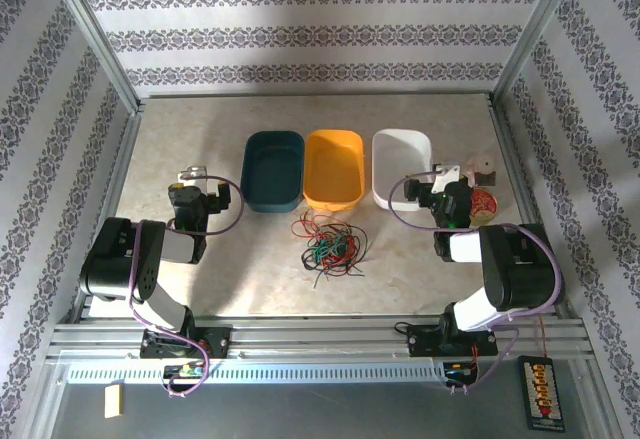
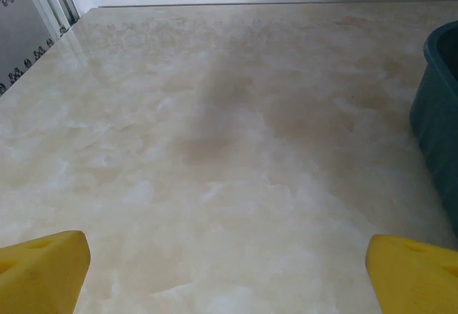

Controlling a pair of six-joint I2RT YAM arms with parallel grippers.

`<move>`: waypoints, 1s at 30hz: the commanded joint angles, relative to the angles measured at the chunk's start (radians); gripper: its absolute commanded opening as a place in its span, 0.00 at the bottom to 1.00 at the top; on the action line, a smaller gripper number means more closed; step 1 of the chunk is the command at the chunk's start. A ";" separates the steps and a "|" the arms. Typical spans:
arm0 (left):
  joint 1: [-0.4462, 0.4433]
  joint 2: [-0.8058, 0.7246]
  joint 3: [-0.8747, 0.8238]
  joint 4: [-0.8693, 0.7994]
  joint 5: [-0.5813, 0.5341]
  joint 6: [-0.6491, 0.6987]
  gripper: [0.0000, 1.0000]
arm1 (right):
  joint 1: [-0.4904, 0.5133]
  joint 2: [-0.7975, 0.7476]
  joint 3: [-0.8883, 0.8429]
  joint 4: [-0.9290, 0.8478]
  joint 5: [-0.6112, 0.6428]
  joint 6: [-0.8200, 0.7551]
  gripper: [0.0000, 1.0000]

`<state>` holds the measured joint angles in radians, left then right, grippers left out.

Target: Untangle the cables

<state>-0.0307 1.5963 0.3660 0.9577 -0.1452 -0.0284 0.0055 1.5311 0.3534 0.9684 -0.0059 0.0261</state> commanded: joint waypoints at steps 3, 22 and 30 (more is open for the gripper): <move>0.006 0.001 0.007 0.025 0.030 0.019 0.99 | -0.006 0.006 0.016 0.007 -0.028 0.002 0.99; 0.007 0.002 0.007 0.027 0.034 0.022 0.99 | -0.006 0.007 0.016 0.007 -0.030 0.002 0.98; 0.007 0.002 0.001 0.040 -0.009 0.005 0.99 | -0.007 0.008 0.017 0.006 -0.011 0.011 0.98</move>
<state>-0.0307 1.5963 0.3660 0.9577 -0.1360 -0.0254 0.0032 1.5311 0.3534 0.9688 -0.0166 0.0265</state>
